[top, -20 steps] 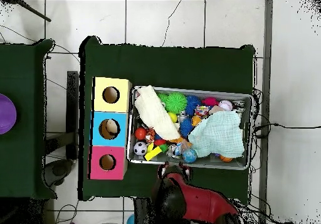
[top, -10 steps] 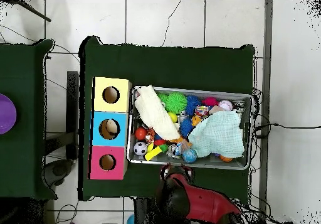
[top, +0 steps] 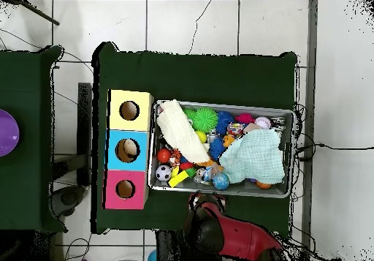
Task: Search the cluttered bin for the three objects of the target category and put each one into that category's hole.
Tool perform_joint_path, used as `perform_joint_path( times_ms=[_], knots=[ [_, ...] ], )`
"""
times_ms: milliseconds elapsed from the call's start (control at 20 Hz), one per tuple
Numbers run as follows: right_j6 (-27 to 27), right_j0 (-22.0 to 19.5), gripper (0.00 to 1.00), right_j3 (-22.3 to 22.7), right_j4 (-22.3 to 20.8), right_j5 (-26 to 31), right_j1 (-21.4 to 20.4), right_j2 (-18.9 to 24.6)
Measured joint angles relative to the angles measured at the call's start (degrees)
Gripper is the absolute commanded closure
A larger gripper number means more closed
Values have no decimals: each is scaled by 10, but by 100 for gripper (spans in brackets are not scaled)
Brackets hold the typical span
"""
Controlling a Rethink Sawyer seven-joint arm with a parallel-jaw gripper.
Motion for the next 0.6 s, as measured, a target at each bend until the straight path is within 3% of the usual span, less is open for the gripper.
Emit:
perform_joint_path(
  times_ms=[600],
  knots=[
    [0, 10, 0, -1, 0, -4, 16, 0]
  ],
)
